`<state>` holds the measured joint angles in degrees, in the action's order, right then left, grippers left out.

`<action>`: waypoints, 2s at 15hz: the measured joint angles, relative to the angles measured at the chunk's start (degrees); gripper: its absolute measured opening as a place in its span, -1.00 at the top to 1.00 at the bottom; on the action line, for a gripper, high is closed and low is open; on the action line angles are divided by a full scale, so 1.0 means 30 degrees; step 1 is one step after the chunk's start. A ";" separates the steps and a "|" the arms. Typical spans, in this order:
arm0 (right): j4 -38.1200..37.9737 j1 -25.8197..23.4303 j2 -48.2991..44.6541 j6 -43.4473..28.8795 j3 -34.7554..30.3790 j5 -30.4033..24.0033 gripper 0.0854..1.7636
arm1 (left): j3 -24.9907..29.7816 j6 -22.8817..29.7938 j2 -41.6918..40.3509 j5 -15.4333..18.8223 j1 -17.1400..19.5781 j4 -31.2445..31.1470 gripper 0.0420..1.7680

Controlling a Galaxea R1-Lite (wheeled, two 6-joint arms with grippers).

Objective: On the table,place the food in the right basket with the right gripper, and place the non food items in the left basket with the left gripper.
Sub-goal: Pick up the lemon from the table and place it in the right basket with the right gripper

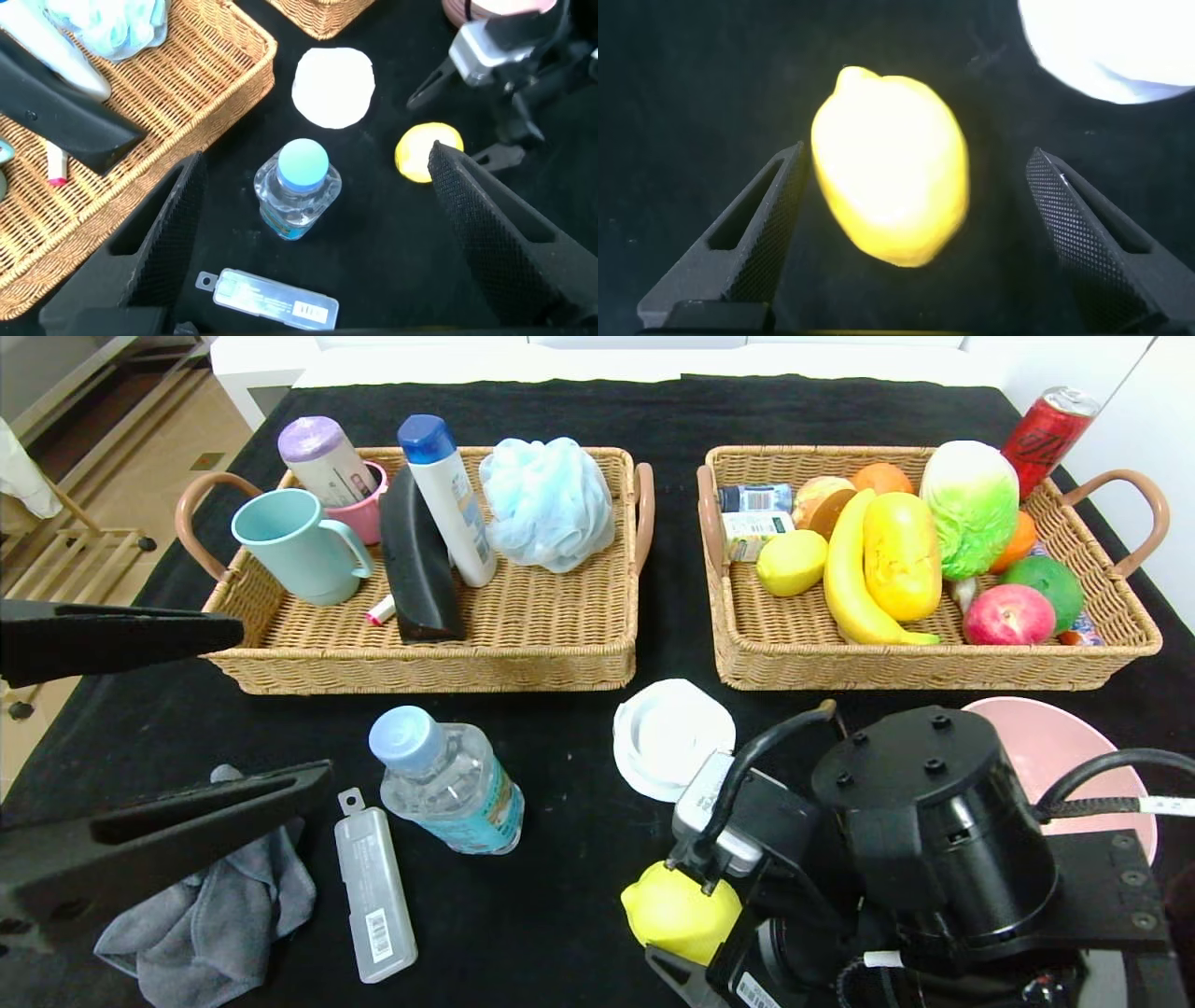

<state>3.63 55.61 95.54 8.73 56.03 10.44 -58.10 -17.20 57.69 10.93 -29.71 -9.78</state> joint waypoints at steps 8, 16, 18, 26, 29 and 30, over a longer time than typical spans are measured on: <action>0.0866 0.0179 0.1402 0.0431 0.0146 0.0479 -0.94 | 0.0000 0.0000 -0.0028 0.0000 0.0000 -0.0008 -0.94; 0.1057 0.0297 0.1991 0.0524 0.0175 0.0801 -0.79 | 0.0000 0.0000 -0.0093 0.0000 0.0000 0.0000 -0.94; 0.1073 0.0289 0.2036 0.0516 0.0167 0.0849 -0.39 | 0.0000 0.0000 -0.0093 -0.0008 0.0000 0.0000 -0.94; 0.1646 0.0321 0.1890 0.0508 0.0012 0.0634 -0.25 | 0.0000 0.0000 -0.0093 0.0012 0.0000 -0.0012 -0.94; 0.1727 0.0321 0.1825 0.0508 -0.0053 0.0618 -0.25 | 0.0000 0.0000 -0.0093 0.0028 0.0000 -0.0012 -0.94; 0.1735 0.0325 0.1780 0.0500 -0.0065 0.0597 -0.25 | 0.0000 -0.0008 -0.0093 0.0028 0.0000 -0.0008 -0.94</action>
<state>8.84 56.59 100.88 10.23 55.83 12.23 -58.10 -17.23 57.41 11.02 -29.71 -9.80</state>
